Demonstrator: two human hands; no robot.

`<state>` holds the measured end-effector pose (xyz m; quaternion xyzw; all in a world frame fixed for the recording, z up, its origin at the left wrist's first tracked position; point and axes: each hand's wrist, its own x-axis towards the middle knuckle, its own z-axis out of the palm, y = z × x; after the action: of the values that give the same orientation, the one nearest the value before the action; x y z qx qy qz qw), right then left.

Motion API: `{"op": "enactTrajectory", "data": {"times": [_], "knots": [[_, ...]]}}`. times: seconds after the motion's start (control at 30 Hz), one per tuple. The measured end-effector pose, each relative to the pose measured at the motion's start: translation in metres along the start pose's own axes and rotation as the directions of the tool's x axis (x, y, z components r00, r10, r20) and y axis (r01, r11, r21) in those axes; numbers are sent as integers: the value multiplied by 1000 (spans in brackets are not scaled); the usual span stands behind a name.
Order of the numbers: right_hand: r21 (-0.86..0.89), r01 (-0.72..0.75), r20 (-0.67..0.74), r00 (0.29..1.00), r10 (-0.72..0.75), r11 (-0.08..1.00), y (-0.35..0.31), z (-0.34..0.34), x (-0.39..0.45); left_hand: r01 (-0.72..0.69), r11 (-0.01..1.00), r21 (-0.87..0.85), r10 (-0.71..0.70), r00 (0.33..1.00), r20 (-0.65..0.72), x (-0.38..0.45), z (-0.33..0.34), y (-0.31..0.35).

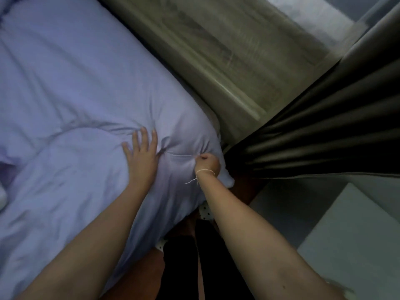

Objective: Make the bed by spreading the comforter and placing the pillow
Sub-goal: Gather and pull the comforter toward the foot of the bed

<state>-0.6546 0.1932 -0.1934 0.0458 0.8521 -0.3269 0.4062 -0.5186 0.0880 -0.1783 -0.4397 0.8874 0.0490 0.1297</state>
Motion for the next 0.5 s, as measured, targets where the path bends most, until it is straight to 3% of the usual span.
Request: {"op": "enactTrajectory", "data": {"times": [0.07, 0.17, 0.27, 0.4, 0.47, 0.5], "knots": [[-34, 75, -20, 997, -76, 997, -7, -14, 8, -47, 999, 15, 48, 995, -91, 3, 1, 6], [-18, 152, -99, 983, -153, 988, -13, -52, 19, -167, 986, -29, 162, 979, -125, 19, -10, 32], [-15, 150, -232, 961, -149, 989, -9, -81, 33, -221, 973, -64, 218, 974, -58, 46, -20, 61], [-14, 184, -370, 912, -176, 983, -9, -66, 20, -250, 967, -54, 254, 964, 74, 53, -17, 71], [-15, 348, -301, 892, -336, 937, -9, -47, 8, -294, 953, -68, 300, 950, 87, 50, -21, 69], [-56, 429, -153, 889, -432, 902, -6, -38, 7, -311, 946, -90, 318, 944, 82, 48, -24, 68]]}}
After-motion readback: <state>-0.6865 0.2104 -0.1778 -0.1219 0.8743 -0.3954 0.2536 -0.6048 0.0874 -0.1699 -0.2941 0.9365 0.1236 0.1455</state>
